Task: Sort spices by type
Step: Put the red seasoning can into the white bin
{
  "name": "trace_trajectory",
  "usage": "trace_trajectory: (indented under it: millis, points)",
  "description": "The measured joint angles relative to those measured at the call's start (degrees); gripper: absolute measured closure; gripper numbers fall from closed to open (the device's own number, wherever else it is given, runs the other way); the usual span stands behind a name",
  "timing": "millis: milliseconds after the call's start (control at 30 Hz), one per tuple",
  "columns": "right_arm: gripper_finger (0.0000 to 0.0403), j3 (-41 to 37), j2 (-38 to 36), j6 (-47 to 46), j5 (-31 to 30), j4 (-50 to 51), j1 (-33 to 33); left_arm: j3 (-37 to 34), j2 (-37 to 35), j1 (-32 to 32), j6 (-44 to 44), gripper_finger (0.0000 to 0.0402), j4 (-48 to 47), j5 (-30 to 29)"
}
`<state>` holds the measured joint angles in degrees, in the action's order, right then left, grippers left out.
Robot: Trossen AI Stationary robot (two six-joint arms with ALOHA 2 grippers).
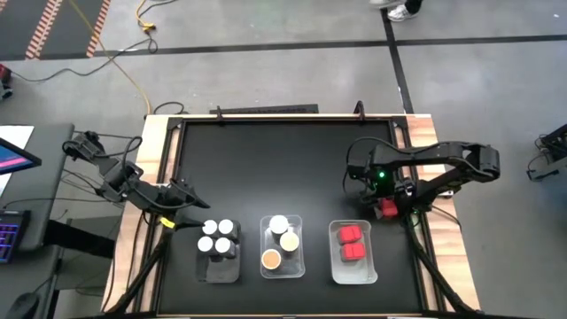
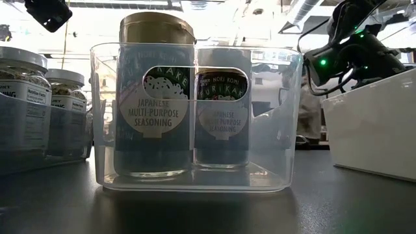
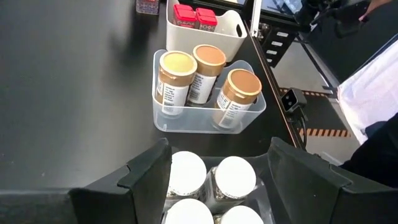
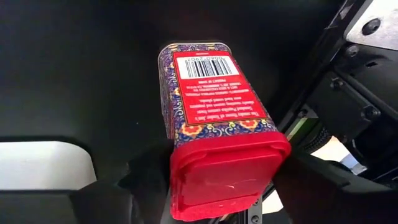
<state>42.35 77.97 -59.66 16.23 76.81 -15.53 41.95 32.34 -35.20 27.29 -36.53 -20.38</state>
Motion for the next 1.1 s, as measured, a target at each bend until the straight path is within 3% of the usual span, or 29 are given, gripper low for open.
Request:
trace_trajectory:
  millis: [367, 667, 833, 1100]
  points:
    - [0.0122, 2.56, 0.00, 1.82, -1.99, 1.23, 0.11, 0.00, 0.00, 0.00, -0.04, 0.0146, -0.09, 0.00]
    - [0.0122, 19.71, -0.04, 5.06, -15.68, 10.72, 1.28, 0.00, 0.02, 0.00, -4.03, 0.0146, -1.44, 0.02]
    - [0.0122, 30.34, -0.18, 5.24, -18.51, 13.11, 4.18, 0.00, 0.02, -0.01, -3.89, 0.0146, -1.44, 0.02]
    - [0.0122, 30.42, -0.44, 7.19, -19.45, 13.16, 2.39, 0.00, 0.02, 0.00, -3.85, 0.0146, -1.49, 0.02]
